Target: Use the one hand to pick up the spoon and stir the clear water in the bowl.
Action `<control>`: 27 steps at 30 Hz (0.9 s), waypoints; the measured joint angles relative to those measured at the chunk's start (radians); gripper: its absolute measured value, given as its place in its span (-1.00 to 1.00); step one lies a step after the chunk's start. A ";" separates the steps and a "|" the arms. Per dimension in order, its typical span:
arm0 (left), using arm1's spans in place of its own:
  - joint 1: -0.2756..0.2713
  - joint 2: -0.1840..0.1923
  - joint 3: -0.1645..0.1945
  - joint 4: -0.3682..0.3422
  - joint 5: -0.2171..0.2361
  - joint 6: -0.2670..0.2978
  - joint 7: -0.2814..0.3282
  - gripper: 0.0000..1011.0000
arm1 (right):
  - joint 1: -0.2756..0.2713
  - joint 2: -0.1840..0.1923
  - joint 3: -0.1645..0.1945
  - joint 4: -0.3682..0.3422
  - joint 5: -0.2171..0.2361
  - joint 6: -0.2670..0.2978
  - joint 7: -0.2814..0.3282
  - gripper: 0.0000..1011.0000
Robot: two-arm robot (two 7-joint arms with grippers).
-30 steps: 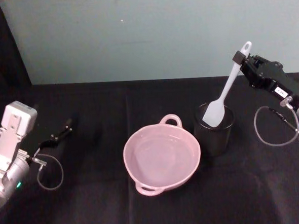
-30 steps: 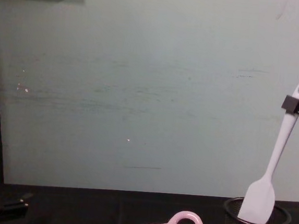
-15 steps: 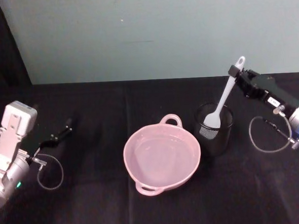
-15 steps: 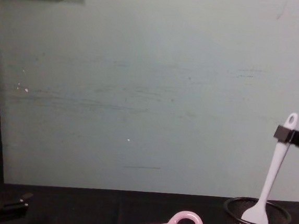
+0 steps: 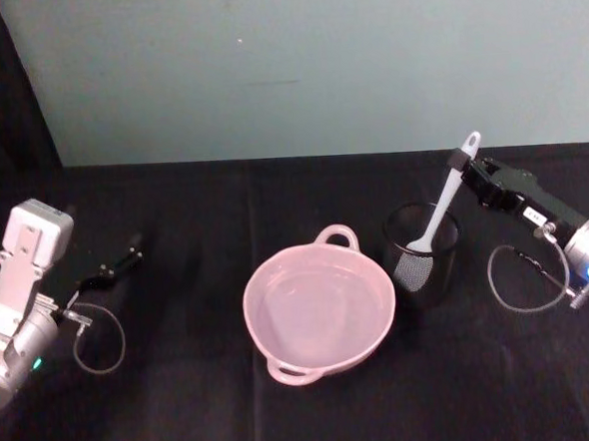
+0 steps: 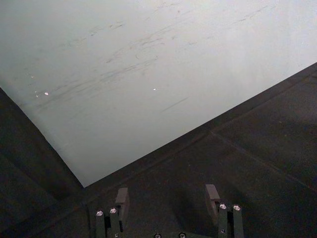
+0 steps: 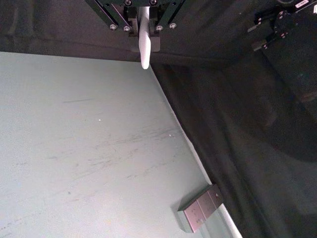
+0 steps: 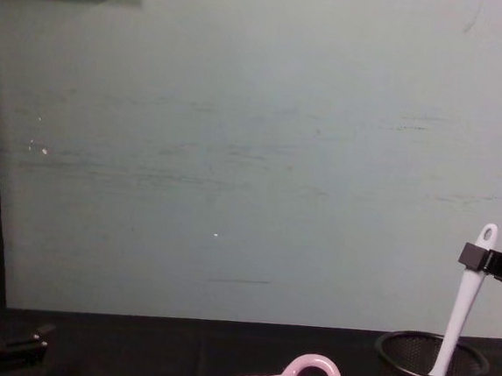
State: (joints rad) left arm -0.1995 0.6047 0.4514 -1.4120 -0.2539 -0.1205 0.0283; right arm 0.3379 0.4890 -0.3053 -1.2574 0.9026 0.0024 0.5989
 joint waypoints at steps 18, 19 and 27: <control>0.000 0.000 0.000 0.000 0.000 0.000 0.000 0.99 | 0.003 -0.004 -0.004 0.022 0.015 0.001 0.010 -0.75; 0.000 0.000 0.000 0.000 0.000 0.000 0.000 0.99 | 0.003 -0.004 -0.004 0.022 0.015 0.001 0.010 -0.75; 0.000 0.000 0.000 0.000 0.000 0.000 0.000 0.99 | 0.002 -0.004 -0.004 0.022 0.015 0.001 0.010 -0.70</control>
State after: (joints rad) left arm -0.1995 0.6047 0.4514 -1.4120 -0.2539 -0.1205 0.0283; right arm 0.3399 0.4846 -0.3092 -1.2352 0.9176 0.0035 0.6092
